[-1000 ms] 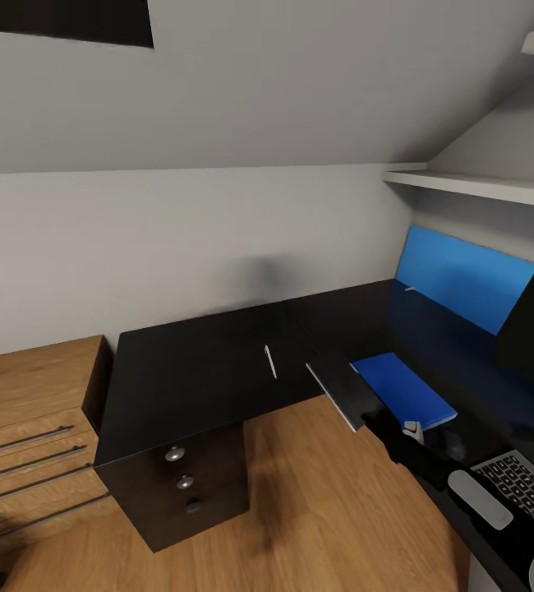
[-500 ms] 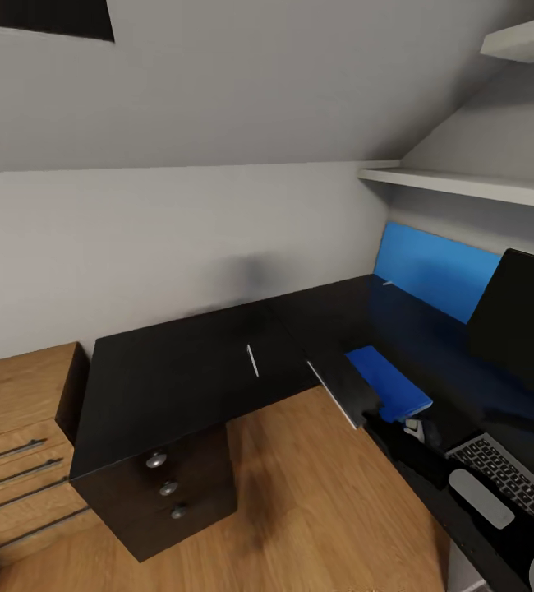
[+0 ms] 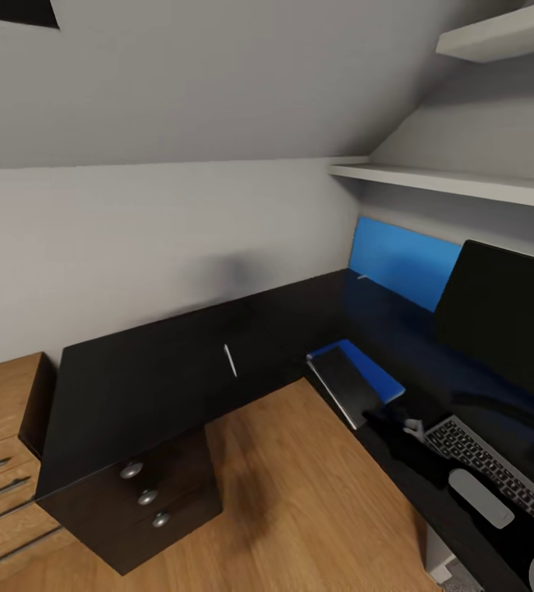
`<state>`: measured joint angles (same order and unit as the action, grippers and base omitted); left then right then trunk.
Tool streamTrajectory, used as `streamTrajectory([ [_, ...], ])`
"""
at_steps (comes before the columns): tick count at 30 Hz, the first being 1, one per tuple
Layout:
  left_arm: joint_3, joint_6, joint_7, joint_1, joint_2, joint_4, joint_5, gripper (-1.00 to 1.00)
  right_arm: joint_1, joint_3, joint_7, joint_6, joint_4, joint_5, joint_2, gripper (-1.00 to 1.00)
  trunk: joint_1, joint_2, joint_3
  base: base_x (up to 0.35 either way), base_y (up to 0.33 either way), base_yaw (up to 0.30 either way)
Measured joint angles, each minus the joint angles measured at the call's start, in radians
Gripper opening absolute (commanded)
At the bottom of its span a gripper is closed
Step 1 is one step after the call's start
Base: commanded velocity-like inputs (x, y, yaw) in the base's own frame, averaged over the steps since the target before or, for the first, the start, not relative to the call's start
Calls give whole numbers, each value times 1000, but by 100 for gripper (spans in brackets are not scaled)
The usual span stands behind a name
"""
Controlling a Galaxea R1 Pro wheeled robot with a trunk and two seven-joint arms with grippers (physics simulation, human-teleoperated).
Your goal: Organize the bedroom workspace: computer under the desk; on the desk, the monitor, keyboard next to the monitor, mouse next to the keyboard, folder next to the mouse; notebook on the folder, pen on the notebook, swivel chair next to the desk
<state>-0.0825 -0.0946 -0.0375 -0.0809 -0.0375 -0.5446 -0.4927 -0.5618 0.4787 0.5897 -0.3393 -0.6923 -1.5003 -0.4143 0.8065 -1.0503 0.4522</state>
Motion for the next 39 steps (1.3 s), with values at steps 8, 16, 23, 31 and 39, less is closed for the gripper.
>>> streamTrajectory([
  [8, 0, 0, 0, 0, 1, 0, 0, 100, 0, -1, 1, 3, 0, 0, 0, -100, 0, 0, 1, 87, -29, -35],
  [16, 0, 0, 0, 0, 1, 0, 0, 100, 0, -1, 0, 5, 0, 1, 0, -100, 0, 0, 1, 131, -61, -4],
  [23, -2, 0, 0, 0, 1, 16, 0, 100, 0, -1, -21, 34, 0, 2, 0, -100, 0, 0, 1, 12, -5, 0],
  [31, -3, 0, 0, 0, 0, 22, 1, 100, 0, -1, -181, 57, -28, 2, 0, -100, 0, 0, 1, 1, 0, 0],
  [39, -3, 0, 0, 0, 0, 23, 1, 100, 0, -1, -294, 60, -96, 0, 0, -100, 0, 0, 1, 1, 0, 0],
])
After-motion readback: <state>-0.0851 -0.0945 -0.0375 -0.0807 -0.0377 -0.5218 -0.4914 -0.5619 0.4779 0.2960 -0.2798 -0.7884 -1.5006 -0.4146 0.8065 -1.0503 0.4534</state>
